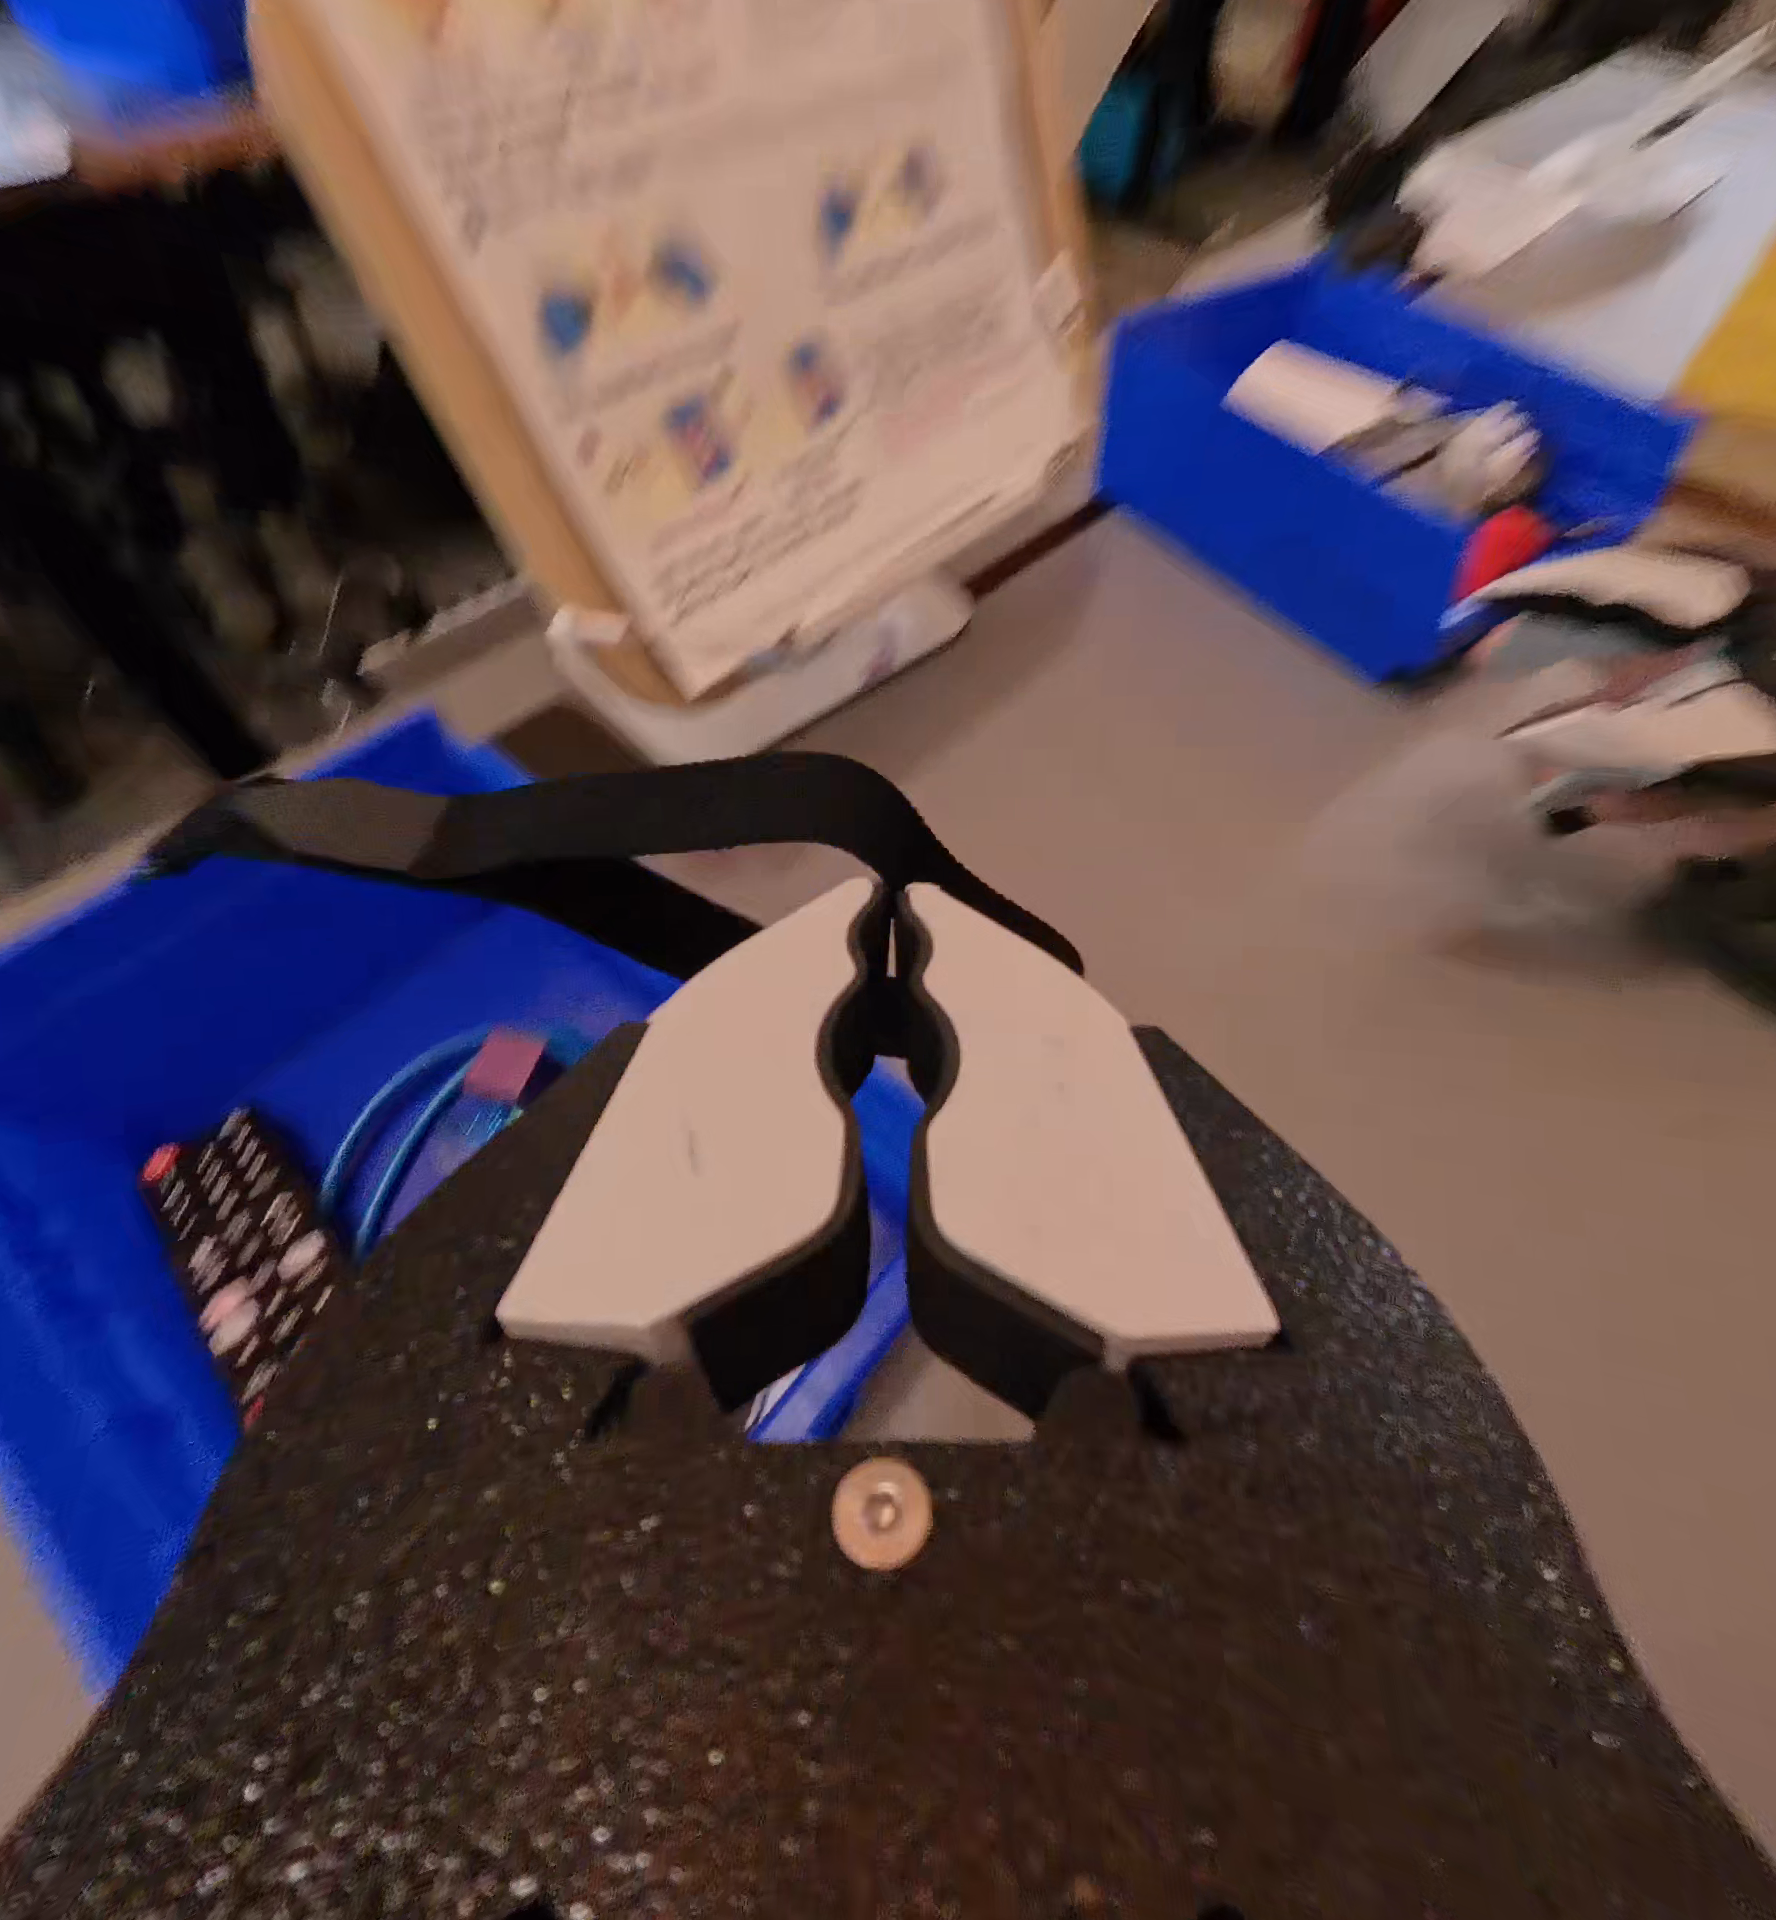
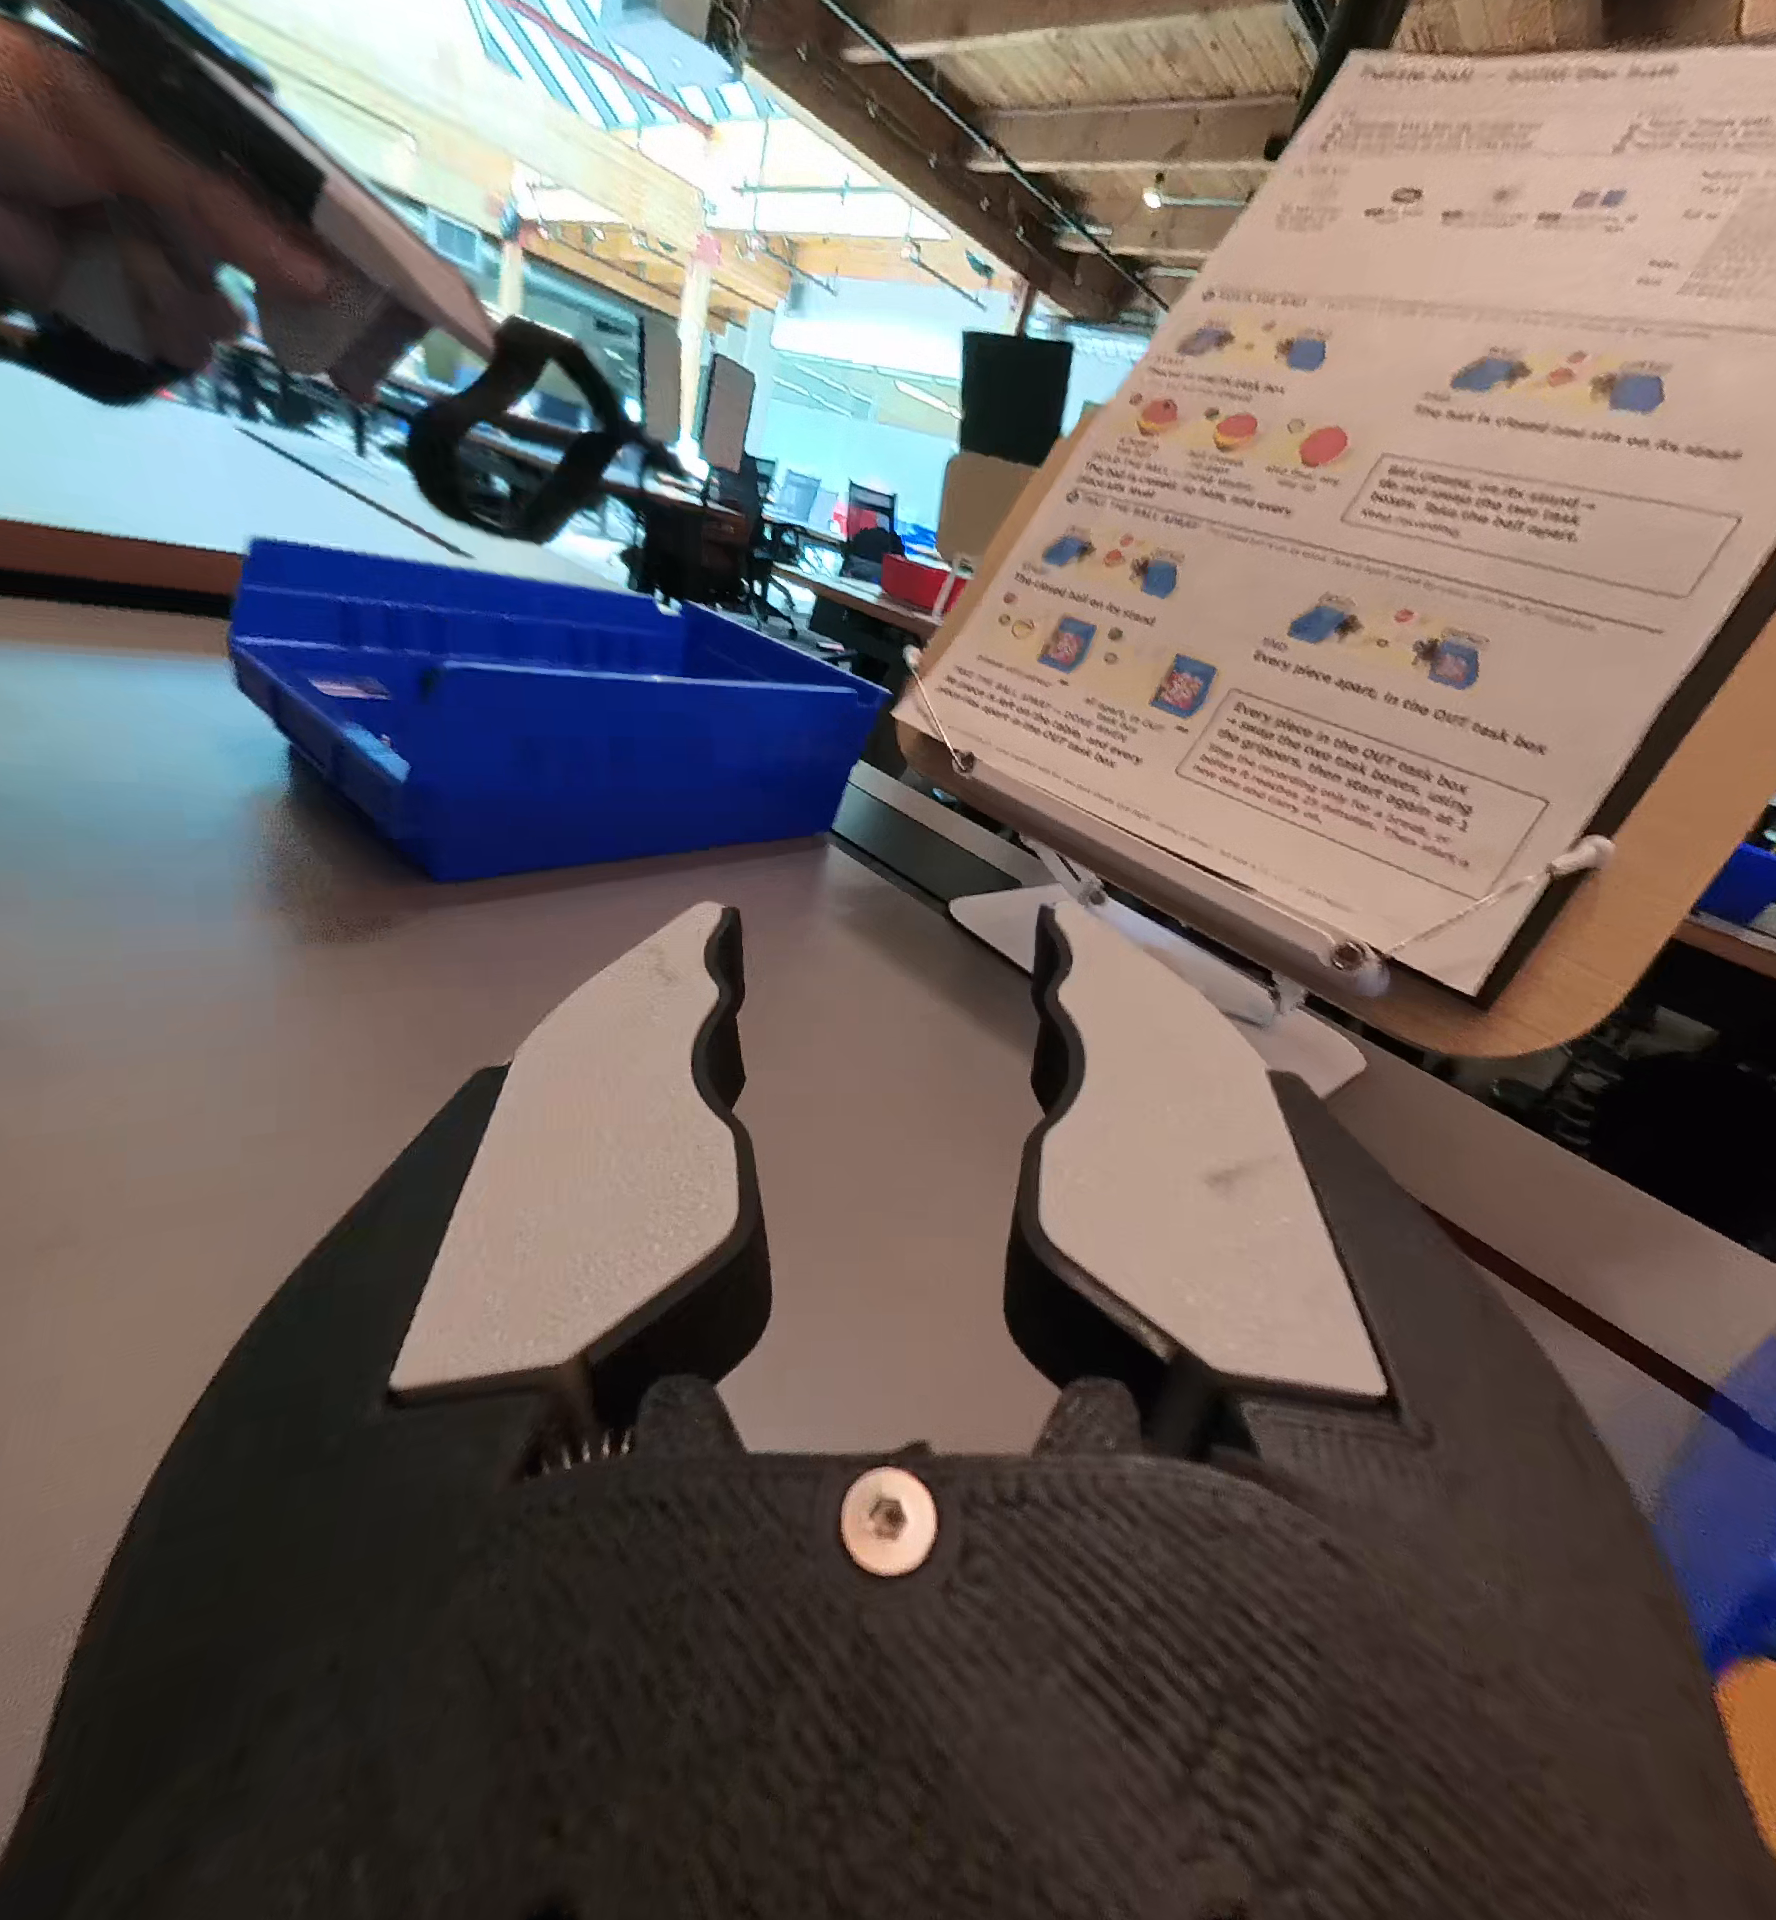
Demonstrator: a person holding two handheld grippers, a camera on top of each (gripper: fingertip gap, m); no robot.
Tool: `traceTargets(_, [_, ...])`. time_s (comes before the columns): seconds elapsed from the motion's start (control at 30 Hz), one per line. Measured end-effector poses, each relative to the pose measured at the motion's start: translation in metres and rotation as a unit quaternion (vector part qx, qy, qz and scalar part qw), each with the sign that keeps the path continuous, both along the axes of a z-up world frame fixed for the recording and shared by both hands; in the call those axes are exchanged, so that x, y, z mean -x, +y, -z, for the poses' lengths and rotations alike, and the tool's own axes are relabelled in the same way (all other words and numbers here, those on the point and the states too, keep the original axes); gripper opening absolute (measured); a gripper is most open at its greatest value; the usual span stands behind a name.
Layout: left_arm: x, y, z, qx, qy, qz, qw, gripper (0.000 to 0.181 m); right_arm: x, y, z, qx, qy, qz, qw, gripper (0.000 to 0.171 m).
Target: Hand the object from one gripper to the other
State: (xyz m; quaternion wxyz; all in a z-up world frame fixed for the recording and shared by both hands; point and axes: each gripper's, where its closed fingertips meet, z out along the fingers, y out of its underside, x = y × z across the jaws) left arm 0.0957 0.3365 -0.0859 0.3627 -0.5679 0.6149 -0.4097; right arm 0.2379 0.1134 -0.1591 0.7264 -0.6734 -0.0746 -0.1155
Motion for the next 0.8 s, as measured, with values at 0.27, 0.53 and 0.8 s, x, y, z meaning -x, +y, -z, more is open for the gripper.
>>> traceTargets(0.27, [-0.043, -0.123, -0.036, 0.065, -0.133, 0.131, 0.98, 0.0, 0.064, -0.008, -0.046, -0.104, -0.026, -0.095, 0.99, 0.057])
traceTargets(0.53, [-0.112, -0.228, 0.009, 0.2, -0.12, 0.191, 0.954, 0.0, 0.039, -0.022, -0.059, -0.117, -0.134, 0.044, 0.983, 0.035])
traceTargets(0.8, [-0.137, -0.224, -0.006, 0.18, -0.153, 0.145, 0.961, 0.0, 0.029, -0.023, -0.057, -0.126, -0.078, 0.027, 0.989, 0.049])
